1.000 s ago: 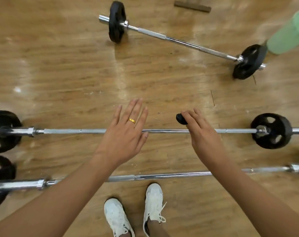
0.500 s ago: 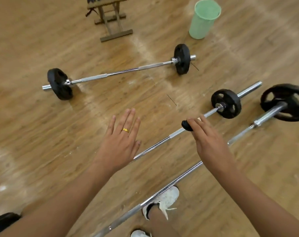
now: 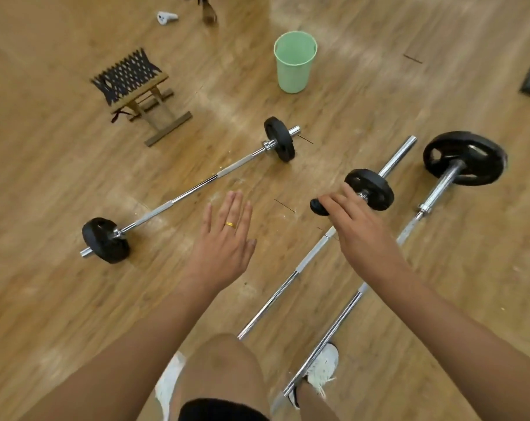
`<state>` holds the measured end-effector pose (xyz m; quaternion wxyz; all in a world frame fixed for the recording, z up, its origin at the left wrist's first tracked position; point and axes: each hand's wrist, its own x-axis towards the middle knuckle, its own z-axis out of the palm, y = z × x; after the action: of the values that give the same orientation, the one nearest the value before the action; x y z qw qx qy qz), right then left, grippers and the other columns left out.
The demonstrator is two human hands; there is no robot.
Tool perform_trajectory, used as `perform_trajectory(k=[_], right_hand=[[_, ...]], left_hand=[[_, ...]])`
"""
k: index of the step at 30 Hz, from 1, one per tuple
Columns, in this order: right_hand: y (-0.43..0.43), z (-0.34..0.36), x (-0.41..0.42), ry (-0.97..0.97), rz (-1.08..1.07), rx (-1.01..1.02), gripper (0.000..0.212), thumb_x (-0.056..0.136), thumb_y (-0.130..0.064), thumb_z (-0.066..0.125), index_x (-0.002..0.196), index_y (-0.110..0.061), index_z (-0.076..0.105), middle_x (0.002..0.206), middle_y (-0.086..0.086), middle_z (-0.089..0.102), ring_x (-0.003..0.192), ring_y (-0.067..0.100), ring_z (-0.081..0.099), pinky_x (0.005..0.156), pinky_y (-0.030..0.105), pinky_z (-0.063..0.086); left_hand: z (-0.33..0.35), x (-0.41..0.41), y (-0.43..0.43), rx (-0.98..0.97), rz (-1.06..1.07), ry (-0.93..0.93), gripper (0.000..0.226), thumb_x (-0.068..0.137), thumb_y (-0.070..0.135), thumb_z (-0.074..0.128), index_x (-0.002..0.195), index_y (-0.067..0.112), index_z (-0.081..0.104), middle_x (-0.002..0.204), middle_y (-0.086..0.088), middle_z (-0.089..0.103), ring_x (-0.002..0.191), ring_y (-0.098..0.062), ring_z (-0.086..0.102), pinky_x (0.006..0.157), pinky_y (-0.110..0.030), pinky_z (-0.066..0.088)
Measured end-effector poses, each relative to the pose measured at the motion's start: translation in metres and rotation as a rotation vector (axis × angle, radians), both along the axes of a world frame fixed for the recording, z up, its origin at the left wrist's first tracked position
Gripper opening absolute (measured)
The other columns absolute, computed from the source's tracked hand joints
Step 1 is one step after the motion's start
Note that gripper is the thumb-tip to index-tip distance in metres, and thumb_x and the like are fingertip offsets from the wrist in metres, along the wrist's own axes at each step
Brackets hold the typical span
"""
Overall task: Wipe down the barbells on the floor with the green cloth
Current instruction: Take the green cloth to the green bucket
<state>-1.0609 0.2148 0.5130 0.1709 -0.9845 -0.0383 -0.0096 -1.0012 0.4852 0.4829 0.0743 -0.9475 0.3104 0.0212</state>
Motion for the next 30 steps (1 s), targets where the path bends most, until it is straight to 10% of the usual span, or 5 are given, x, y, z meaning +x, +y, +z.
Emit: perform_trajectory(k=[19,30], right_hand=[[0.079,0.011,0.309,-0.018,-0.629,0.202,0.051,0.103,0.002,0.045,0.149,-0.021,0.044,0.153,0.0,0.045,0.15,0.018,0.027,0.095,0.048,0.048],[-0.024,0.058,0.474,-0.121,-0.754,0.42,0.041,0.108,-0.018,0.039,0.148,-0.018,0.044,0.151,0.004,0.048,0.15,0.022,0.028,0.105,0.047,0.041]], left_hand=[[0.028,0.41,0.005,-0.064,-0.392,-0.09,0.069,0.105,0.042,0.033,0.16,0.003,0.016,0.168,-0.018,0.004,0.157,-0.029,-0.002,0.123,-0.056,0.005],[0.083,0.565,-0.114,-0.037,-0.465,-0.005,0.07,0.106,0.046,0.023,0.16,0.003,0.014,0.168,-0.019,0.005,0.156,-0.031,0.0,0.123,-0.059,0.013]])
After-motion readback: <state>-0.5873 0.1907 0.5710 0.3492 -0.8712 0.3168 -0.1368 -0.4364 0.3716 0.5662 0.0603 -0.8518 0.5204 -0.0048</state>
